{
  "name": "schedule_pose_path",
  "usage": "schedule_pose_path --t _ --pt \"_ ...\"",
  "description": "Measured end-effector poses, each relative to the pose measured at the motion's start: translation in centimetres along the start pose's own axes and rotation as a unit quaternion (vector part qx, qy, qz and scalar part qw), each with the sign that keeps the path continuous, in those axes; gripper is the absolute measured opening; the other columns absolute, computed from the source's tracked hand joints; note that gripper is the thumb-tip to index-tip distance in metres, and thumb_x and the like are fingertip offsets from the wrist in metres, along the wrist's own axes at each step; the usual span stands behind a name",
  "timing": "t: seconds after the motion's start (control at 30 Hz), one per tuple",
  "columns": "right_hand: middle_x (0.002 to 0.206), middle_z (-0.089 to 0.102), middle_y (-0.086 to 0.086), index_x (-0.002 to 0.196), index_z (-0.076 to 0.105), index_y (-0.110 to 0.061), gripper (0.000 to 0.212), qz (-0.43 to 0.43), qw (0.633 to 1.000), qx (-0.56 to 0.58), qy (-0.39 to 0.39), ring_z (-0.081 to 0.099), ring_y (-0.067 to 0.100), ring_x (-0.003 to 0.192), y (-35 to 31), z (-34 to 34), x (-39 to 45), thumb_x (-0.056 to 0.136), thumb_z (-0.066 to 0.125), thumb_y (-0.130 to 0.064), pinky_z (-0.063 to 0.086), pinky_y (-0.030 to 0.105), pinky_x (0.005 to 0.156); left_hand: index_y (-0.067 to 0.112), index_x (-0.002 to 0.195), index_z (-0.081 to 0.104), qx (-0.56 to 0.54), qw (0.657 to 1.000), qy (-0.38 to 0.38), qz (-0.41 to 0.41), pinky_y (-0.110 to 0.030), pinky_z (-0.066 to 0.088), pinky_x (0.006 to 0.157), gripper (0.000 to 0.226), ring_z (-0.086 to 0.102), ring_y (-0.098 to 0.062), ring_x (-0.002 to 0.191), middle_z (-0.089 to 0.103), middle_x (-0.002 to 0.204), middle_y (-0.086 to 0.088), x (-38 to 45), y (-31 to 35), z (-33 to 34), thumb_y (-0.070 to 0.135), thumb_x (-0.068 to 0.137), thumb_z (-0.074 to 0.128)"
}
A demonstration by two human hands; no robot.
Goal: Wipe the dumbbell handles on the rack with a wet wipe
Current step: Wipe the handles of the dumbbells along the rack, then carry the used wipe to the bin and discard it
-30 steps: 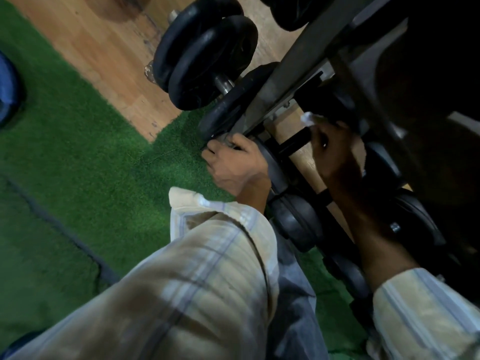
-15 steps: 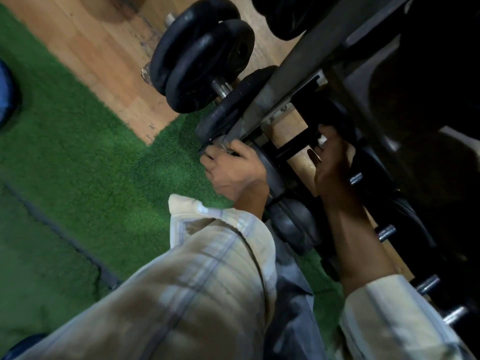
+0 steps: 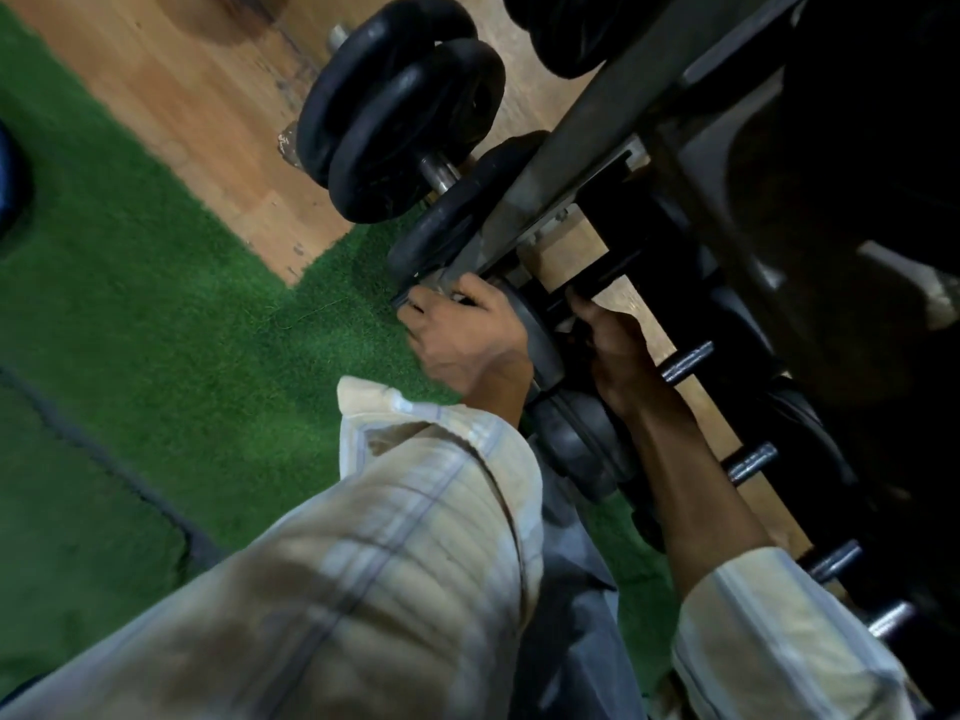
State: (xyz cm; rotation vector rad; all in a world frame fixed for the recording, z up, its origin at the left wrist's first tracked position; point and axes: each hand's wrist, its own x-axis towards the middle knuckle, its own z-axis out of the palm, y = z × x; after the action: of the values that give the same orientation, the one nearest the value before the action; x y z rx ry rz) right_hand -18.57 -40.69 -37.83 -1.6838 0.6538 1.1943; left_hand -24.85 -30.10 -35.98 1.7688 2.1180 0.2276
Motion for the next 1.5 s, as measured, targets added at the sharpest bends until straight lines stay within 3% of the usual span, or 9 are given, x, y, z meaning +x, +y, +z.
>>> schedule_pose_path --t 0.07,0.23,0.33,0.43,0.57,0.73,1.03,1.23,1.5 --pt "0.075 0.072 0.017 0.079 0.075 -0.001 0.059 -0.038 0.993 -0.099 0.041 0.069 0.033 0.069 -0.4 -0.1 -0.6 0.078 0.078 -0.059 0.052 0.037 0.066 0.004 0.103 0.06 -0.004 1.0 -0.005 -0.004 -0.047 0.048 0.07 0.045 0.061 -0.042 0.089 0.059 0.105 -0.019 0.0 0.0 0.1 0.042 0.086 0.042" --pt "0.074 0.072 0.003 0.064 0.071 -0.014 0.039 -0.055 0.963 -0.24 0.111 0.07 0.022 0.074 -1.1 -0.1 -1.9 0.087 0.074 -0.046 0.048 0.027 0.062 0.004 0.107 0.059 -0.002 0.999 -0.027 -0.022 -0.048 0.049 0.072 0.048 0.062 -0.042 0.091 0.059 0.108 -0.019 -0.2 0.0 -0.2 0.043 0.086 0.042" --pt "0.067 0.073 0.002 0.068 0.075 -0.011 0.032 -0.038 0.98 -0.176 0.081 0.071 0.022 0.066 -1.8 0.1 -2.9 0.074 0.081 -0.042 0.056 0.036 0.06 0.006 0.113 0.056 -0.003 0.998 -0.057 -0.038 -0.046 0.049 0.074 0.051 0.061 -0.041 0.101 0.057 0.114 -0.018 0.2 0.0 -0.8 0.048 0.086 0.041" --pt "0.066 0.068 -0.006 0.083 0.073 -0.018 0.019 -0.045 0.998 -0.05 0.003 0.058 0.006 0.055 -2.9 0.2 -4.1 0.085 0.077 -0.036 0.039 0.026 0.051 0.007 0.119 0.052 0.008 0.994 -0.106 -0.028 -0.049 0.049 0.08 0.048 0.06 -0.041 0.108 0.054 0.118 -0.017 0.1 -0.5 -2.0 0.045 0.09 0.046" --pt "0.097 0.075 -0.005 0.106 0.072 -0.021 0.018 -0.037 0.997 0.033 -0.059 0.068 0.006 0.08 -4.3 -0.1 -6.8 0.095 0.067 -0.034 0.043 0.023 0.067 0.009 0.116 0.052 0.004 0.987 -0.163 -0.012 -0.047 0.049 0.087 0.042 0.059 -0.039 0.112 0.056 0.122 -0.018 -0.8 -1.5 -4.6 0.042 0.091 0.053" --pt "0.114 0.075 0.004 0.118 0.07 -0.018 0.026 -0.041 0.994 0.08 -0.061 0.071 0.014 0.093 -4.5 -0.4 -11.5 0.096 0.064 -0.03 0.052 0.025 0.068 0.015 0.084 0.058 -0.088 0.973 -0.215 -0.001 -0.036 0.046 0.077 0.019 0.064 -0.033 0.094 0.068 0.097 -0.013 -1.5 -1.0 -9.3 0.033 0.089 0.064" --pt "0.109 0.076 0.01 0.125 0.067 -0.009 0.031 -0.056 0.992 0.11 -0.029 0.074 0.02 0.08 -3.9 -1.1 -21.0 0.097 0.061 -0.021 0.056 0.024 0.057 0.014 0.065 0.041 -0.253 0.939 -0.231 -0.024 -0.036 0.036 0.061 0.033 0.045 -0.025 0.061 0.047 0.062 -0.004 -4.9 0.3 -18.7 0.021 0.09 0.062" --pt "0.094 0.07 0.01 0.114 0.069 -0.007 0.021 -0.074 0.994 0.073 -0.015 0.066 0.02 0.076 -5.1 -1.8 -27.9 0.097 0.061 -0.018 0.056 0.028 0.058 0.009 0.067 0.049 -0.284 0.931 -0.225 -0.038 -0.044 0.051 0.061 0.03 0.064 -0.038 0.07 0.059 0.068 -0.019 -7.5 0.2 -24.8 0.038 0.076 0.056" --pt "0.086 0.07 0.012 0.081 0.072 -0.013 0.016 -0.131 0.99 0.043 -0.028 0.066 0.022 0.067 -6.4 -1.4 -34.0 0.095 0.064 -0.014 0.054 0.031 0.059 0.011 0.068 0.056 -0.334 0.921 -0.188 -0.069 -0.051 0.053 0.056 0.041 0.059 -0.032 0.057 0.062 0.067 -0.023 -6.7 -1.4 -27.5 0.052 0.067 0.059"
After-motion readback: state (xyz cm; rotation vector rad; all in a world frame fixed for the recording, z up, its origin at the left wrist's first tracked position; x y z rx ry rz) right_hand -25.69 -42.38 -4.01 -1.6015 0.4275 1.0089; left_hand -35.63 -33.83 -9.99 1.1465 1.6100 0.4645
